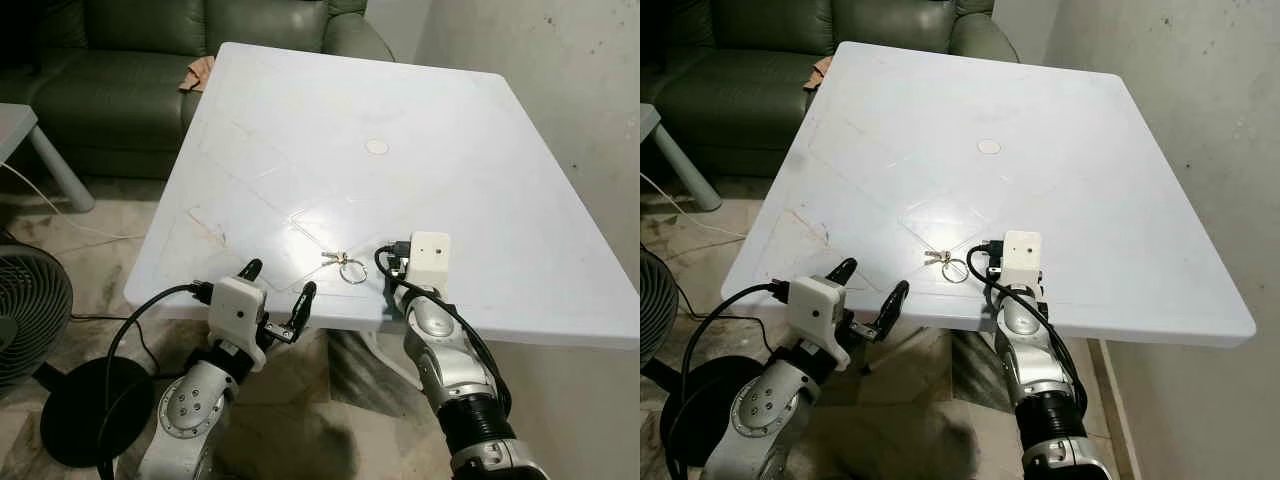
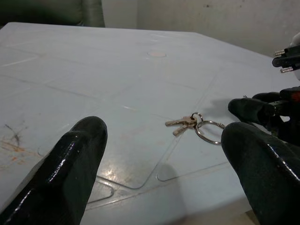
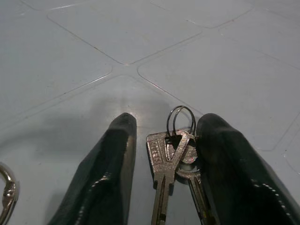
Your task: Hang keys on a hook
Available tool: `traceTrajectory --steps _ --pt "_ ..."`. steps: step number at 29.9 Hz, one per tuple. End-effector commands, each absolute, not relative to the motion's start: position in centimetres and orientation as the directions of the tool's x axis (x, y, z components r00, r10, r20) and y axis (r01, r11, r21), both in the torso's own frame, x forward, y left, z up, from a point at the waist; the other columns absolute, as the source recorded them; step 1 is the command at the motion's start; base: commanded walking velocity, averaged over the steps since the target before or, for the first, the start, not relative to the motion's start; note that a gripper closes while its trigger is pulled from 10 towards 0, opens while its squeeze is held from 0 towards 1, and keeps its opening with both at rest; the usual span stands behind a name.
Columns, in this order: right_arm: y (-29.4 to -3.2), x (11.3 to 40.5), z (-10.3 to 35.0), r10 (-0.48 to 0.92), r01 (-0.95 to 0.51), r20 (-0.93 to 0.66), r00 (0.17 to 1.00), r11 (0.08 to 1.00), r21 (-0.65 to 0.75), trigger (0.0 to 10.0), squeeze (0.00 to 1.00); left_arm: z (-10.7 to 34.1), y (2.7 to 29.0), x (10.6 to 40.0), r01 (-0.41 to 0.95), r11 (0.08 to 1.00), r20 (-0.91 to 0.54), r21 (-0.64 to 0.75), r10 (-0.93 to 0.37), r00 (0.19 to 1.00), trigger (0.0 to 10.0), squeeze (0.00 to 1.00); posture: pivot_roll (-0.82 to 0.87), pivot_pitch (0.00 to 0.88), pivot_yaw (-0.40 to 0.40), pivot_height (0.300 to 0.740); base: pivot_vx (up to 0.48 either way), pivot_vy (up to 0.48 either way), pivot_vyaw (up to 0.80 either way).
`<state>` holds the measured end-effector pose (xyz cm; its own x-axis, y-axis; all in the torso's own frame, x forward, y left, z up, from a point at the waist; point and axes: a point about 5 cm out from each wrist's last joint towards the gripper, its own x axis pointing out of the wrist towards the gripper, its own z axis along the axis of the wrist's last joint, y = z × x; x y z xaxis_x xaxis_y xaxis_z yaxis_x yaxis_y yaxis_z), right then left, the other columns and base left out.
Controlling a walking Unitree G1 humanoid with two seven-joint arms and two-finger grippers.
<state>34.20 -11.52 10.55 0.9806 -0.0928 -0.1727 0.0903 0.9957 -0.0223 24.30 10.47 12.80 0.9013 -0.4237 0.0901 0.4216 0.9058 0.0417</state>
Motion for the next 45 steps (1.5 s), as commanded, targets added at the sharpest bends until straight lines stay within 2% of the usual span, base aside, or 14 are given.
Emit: traceTrajectory --steps 1,26,27,28,29,30,31,37,38,42,43,44,45 --pt "-11.93 34.11 10.23 -0.115 0.113 -0.185 0.976 0.993 -0.022 0.0 0.0 13.08 10.34 24.01 0.426 0.904 0.094 0.048 -0.428 0.899 10.0 0.0 0.16 0.17 -0.102 0.74 0.0 0.0 0.0" --pt "-12.08 33.99 10.3 -0.115 0.114 -0.168 0.979 0.993 -0.016 0.0 0.0 13.03 10.29 23.92 0.411 0.911 0.087 0.047 -0.413 0.907 10.0 0.0 0.15 0.187 -0.099 0.74 0.0 0.0 0.0" --pt "-12.13 33.98 10.33 -0.12 0.118 -0.163 0.979 0.993 -0.023 0.9 0.0 13.02 10.28 23.93 0.409 0.911 0.086 0.047 -0.412 0.907 10.0 0.0 0.15 0.187 -0.099 0.74 0.0 0.0 0.0" --pt "-12.19 33.93 10.47 -0.125 0.12 -0.147 0.981 0.992 -0.043 4.5 0.0 13.04 10.27 23.88 0.409 0.911 0.087 0.048 -0.412 0.907 10.0 0.0 0.15 0.19 -0.1 0.74 0.0 0.0 0.0" --pt "-12.17 33.93 10.47 -0.124 0.119 -0.146 0.981 0.992 -0.046 8.7 0.0 13.05 10.28 23.87 0.408 0.911 0.087 0.049 -0.411 0.907 10.0 0.0 0.15 0.19 -0.1 0.74 0.0 0.0 0.0" --pt "-12.17 33.93 10.47 -0.124 0.119 -0.146 0.981 0.992 -0.046 8.7 0.0 13.05 10.28 23.87 0.408 0.911 0.087 0.049 -0.411 0.907 10.0 0.0 0.15 0.19 -0.1 0.74 0.0 0.0 0.0" --pt "-12.08 33.95 10.43 -0.11 0.105 -0.149 0.983 0.994 -0.037 10.0 0.0 13.04 10.28 23.86 0.408 0.912 0.087 0.051 -0.411 0.908 10.0 0.0 0.15 0.19 -0.1 0.74 0.0 0.0 0.0" --pt "-11.93 33.96 10.16 -0.069 0.069 -0.163 0.984 0.998 -0.007 10.0 0.0 13.05 10.27 23.88 0.405 0.913 0.088 0.053 -0.408 0.909 10.0 0.0 0.15 0.191 -0.102 0.74 0.0 0.0 0.0" --pt "-12.09 33.92 10.13 -0.09 0.091 -0.166 0.982 0.996 -0.003 10.0 1.0 13.05 10.28 23.88 0.403 0.913 0.088 0.054 -0.407 0.909 10.0 0.0 0.15 0.191 -0.102 0.74 0.0 0.0 0.0" --pt "-12.21 33.92 10.13 -0.088 0.084 -0.167 0.982 0.996 -0.028 10.0 0.96 13.05 10.27 23.83 0.402 0.914 0.088 0.054 -0.405 0.91 10.0 0.0 0.15 0.191 -0.102 0.74 0.0 0.0 0.0" --pt "-12.16 33.93 10.13 -0.079 0.075 -0.168 0.983 0.997 -0.029 10.0 0.79 13.04 10.28 23.82 0.402 0.914 0.088 0.054 -0.406 0.91 10.0 0.0 0.15 0.191 -0.101 0.74 0.0 0.0 0.0" --pt "-12.15 33.91 10.15 -0.076 0.073 -0.161 0.984 0.997 -0.027 10.0 0.0 13.04 10.29 23.82 0.402 0.914 0.088 0.055 -0.406 0.91 10.0 0.0 0.15 0.191 -0.101 0.74 0.0 0.0 0.0" --pt "-12.17 33.89 10.17 -0.079 0.076 -0.157 0.984 0.997 -0.025 10.0 0.0 13.03 10.3 23.82 0.402 0.914 0.088 0.055 -0.406 0.91 10.0 0.0 0.15 0.191 -0.101 0.74 0.0 0.0 0.0"
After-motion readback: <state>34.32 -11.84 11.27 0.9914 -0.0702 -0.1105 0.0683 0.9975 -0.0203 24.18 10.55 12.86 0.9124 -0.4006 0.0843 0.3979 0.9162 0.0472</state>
